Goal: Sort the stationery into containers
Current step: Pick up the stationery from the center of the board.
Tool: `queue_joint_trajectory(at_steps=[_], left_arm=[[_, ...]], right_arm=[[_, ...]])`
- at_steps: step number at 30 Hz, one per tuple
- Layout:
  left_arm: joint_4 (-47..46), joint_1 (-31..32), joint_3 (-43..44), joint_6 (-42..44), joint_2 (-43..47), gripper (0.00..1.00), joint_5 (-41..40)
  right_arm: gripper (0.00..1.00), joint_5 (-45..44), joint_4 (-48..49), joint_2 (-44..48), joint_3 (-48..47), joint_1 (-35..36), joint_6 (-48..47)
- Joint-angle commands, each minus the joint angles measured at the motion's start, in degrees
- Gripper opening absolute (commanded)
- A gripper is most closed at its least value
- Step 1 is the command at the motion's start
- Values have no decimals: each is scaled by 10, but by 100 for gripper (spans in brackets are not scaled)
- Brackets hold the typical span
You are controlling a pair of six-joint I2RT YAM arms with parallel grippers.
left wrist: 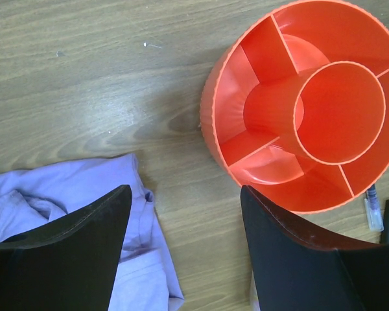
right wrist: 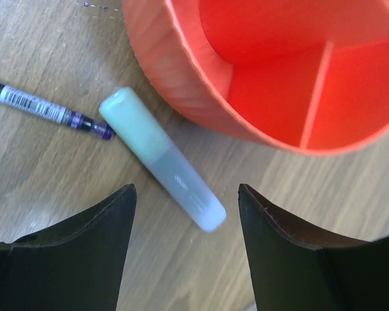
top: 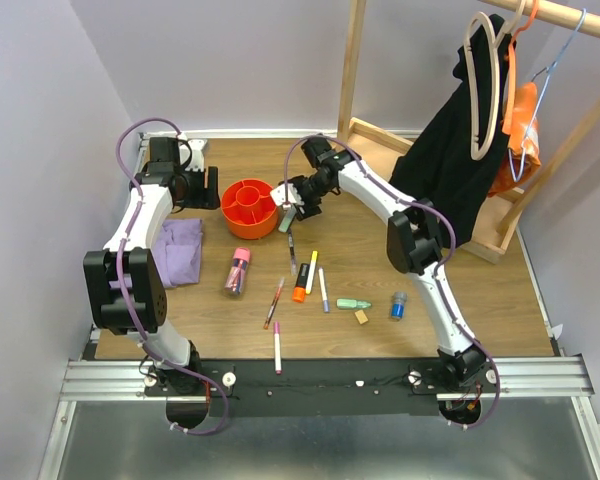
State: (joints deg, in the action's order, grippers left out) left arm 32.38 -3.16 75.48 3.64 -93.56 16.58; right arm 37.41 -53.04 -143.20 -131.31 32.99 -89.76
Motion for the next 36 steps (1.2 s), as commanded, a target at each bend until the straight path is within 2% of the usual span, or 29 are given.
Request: queue_joint_trajectory(at_steps=[1,13,19,21,28,36], left_arm=[[1,-4,-9,1,22,77,8],[0,-18,-3,-6,7,77,16],[1,-19,-9,-12,10,77,21],[0,-19,-13,-14,11,76,22],[-3,-19,-24,-21,18,77,30],[-3,-19,-24,-23,19,77,42]], right_arm=[[71,21,24,-28,9,12,-29],[68,25,17,-61,-3,28,-50],[52,-27,-100,-82,-2,31,-133],[51,-35,-118,-85,3,32,-143],[52,-65,-151,-104,-3,31,-127],[47,-109,-196,-103,19,32,-95]])
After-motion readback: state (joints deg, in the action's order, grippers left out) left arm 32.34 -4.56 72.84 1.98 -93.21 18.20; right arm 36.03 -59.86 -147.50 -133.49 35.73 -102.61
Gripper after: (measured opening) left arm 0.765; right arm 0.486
